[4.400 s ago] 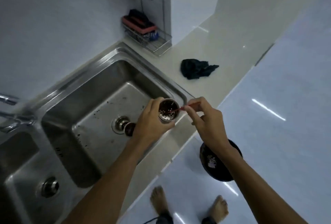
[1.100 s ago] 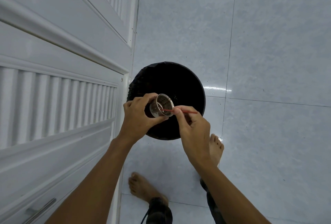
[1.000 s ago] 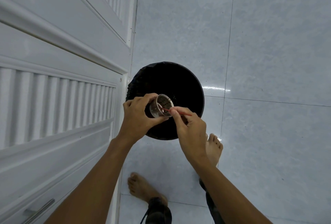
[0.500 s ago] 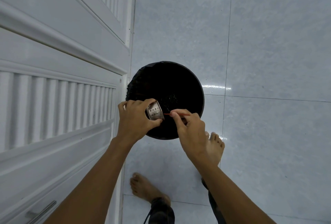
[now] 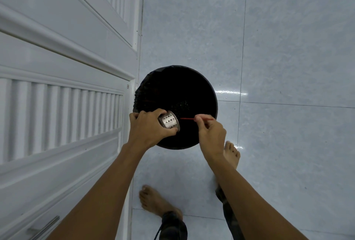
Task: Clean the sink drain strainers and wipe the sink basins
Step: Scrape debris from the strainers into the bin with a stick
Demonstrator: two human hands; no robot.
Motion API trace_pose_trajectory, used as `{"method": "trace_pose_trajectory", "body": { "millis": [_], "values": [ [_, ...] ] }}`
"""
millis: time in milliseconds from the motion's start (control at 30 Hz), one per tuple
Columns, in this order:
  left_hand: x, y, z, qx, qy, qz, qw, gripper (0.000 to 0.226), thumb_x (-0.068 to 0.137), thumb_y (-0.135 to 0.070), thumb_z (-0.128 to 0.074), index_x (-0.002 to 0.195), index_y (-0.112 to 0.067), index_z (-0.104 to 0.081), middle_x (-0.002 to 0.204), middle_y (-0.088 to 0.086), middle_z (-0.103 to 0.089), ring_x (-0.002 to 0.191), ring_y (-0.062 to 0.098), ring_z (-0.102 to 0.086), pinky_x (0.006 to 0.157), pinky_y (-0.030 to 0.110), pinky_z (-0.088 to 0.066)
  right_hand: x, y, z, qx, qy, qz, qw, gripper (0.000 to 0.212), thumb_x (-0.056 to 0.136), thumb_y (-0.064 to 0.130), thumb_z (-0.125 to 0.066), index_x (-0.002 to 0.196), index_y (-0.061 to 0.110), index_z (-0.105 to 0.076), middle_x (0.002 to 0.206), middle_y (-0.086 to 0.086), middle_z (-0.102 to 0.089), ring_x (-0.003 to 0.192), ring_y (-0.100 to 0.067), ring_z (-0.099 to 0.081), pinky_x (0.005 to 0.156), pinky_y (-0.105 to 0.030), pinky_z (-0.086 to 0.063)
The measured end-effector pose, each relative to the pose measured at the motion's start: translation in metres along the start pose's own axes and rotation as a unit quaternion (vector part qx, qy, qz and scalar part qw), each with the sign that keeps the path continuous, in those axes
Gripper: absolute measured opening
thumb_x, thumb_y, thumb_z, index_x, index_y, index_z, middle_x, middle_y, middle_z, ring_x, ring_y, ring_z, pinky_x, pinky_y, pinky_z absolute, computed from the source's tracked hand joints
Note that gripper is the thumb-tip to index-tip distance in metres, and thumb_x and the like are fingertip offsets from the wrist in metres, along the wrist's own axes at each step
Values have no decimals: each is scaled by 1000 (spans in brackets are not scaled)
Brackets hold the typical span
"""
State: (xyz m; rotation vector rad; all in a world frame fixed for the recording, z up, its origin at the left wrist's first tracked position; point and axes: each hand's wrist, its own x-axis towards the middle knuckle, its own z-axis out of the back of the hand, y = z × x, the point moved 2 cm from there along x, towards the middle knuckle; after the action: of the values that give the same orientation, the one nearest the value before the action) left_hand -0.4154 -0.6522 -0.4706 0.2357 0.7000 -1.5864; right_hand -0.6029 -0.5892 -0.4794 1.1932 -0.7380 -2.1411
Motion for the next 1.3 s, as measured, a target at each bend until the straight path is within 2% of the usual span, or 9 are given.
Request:
{"method": "trace_pose_trajectory", "body": {
  "millis": [133,300,433,600,767,933,1067,1200,1300],
  "values": [
    [-2,2,-3,-50,3,-7,999,82,61,-85,-54,126,-36,-61,101,-15,-67,103,14,-58,101,35,-27,-3,10,-7,77,121,-18,990,15,99,30,-61,94,29,-75,94,10,-75,94,-5,-68,88,-29,-57],
    [-9,8,-2,-124,-22,-41,991,75,62,-78,-68,125,-38,-61,105,-20,-67,104,9,-58,100,32,-25,6,20,8,28,-1,0,1000,23,100,30,-59,106,15,-75,98,8,-73,94,-4,-65,93,-31,-57],
    [-8,8,0,-132,-24,-29,990,71,67,-67,-80,128,-37,-60,109,-17,-68,109,12,-57,102,32,-25,-5,31,1,38,114,51,991,20,99,28,-60,105,16,-75,99,7,-74,96,-3,-67,90,-24,-57],
    [-12,7,4,-84,-60,-23,994,69,66,-71,-75,125,-36,-62,104,-15,-68,104,12,-57,99,34,-27,-1,22,14,-6,14,28,1000,23,100,25,-60,112,10,-73,104,1,-74,100,-9,-67,95,-33,-57],
    [-13,1,0,-6,-53,-56,997,68,72,-62,-78,129,-30,-61,107,-7,-71,109,20,-59,103,40,-27,-14,18,4,3,155,57,986,19,100,23,-60,107,13,-74,98,4,-75,97,-6,-69,91,-25,-57],
    [-23,0,-2,-50,-75,-56,994,70,69,-65,-70,128,-28,-63,106,-10,-70,110,20,-60,109,44,-27,7,17,20,-6,72,55,996,20,101,23,-59,108,12,-73,99,2,-74,99,-9,-68,93,-32,-57],
    [-23,2,-3,-92,-69,-41,992,75,66,-73,-63,128,-33,-61,102,-22,-58,110,15,-59,107,38,-23,3,28,8,-7,165,88,982,18,100,24,-60,108,14,-73,99,5,-75,97,-5,-68,93,-27,-56],
    [-23,4,-1,-86,-70,-40,993,73,66,-75,-61,127,-35,-59,101,-22,-56,110,14,-59,108,36,-21,5,27,7,-18,78,76,994,21,101,22,-58,113,11,-72,104,0,-74,101,-10,-67,95,-32,-56],
    [-21,6,3,-55,-59,-27,996,75,67,-77,-57,128,-34,-59,104,-16,-65,112,16,-59,113,45,-23,1,23,4,10,116,85,990,20,100,24,-59,112,13,-72,104,3,-74,102,-8,-67,94,-31,-57]
  ]
}}
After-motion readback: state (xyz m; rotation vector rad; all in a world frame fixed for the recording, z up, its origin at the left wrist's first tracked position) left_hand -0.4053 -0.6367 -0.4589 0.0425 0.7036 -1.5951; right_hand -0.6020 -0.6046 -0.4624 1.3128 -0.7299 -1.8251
